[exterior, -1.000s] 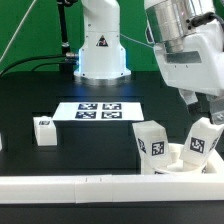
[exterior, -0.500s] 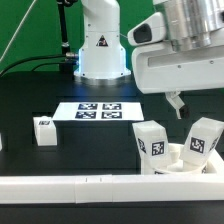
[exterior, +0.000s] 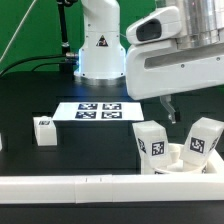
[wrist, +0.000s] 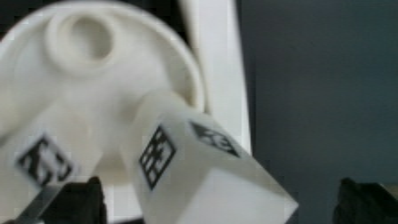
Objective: Assemble stool
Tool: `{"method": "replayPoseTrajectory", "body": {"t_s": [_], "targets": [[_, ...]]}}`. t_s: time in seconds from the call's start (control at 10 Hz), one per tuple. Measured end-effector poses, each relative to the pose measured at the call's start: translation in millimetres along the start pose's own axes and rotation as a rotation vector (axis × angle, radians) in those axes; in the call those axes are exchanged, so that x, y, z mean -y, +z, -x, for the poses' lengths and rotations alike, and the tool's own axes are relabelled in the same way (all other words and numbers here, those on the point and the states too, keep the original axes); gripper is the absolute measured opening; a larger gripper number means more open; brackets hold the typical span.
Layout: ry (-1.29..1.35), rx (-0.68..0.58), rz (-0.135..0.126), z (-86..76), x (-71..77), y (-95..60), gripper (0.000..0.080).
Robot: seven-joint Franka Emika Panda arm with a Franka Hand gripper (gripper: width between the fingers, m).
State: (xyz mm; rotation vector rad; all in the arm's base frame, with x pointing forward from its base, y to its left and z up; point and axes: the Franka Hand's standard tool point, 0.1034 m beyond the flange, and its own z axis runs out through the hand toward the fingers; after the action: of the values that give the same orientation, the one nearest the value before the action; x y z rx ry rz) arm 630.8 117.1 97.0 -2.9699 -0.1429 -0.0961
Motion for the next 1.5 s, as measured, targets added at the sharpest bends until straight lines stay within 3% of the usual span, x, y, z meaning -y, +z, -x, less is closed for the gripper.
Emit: {"method": "replayPoseTrajectory", "body": {"t_s": [0.1,0.4,0.5,0.7,0.8,0.9,1.0,1.1,1.2,1.3,1.5], "targets": [[-0.115,0.011,0.019,-1.0,1.1,4.9,0.0649],[-0.298,0.003,0.032,-2.0,-4.0,5.3,0.0649],[-0.427,0.014,0.047,-2.9,-7.7,5.1,0.0649],[-0.651,0.047,0.115,-20.0,-8.6,11.8,0.0649],[-0.68,0.036,0.131,-21.3,-1.3,21.0,0.0649],[-0.652,0.036,0.129,-21.0,-2.2,19.9,0.0649],[-0.652,0.036,0.131,-21.5,-4.8,19.3,0.0562],[-0.651,0.036,0.131,-21.3,-4.7,19.7,0.0426],[-0.581,0.031,0.13,-21.3,-4.3,19.7,0.0426],[-0.491,0.025,0.131,-21.2,-4.5,19.9,0.0335],[-0.363,0.017,0.132,-21.2,-5.0,19.9,0.0335]]}}
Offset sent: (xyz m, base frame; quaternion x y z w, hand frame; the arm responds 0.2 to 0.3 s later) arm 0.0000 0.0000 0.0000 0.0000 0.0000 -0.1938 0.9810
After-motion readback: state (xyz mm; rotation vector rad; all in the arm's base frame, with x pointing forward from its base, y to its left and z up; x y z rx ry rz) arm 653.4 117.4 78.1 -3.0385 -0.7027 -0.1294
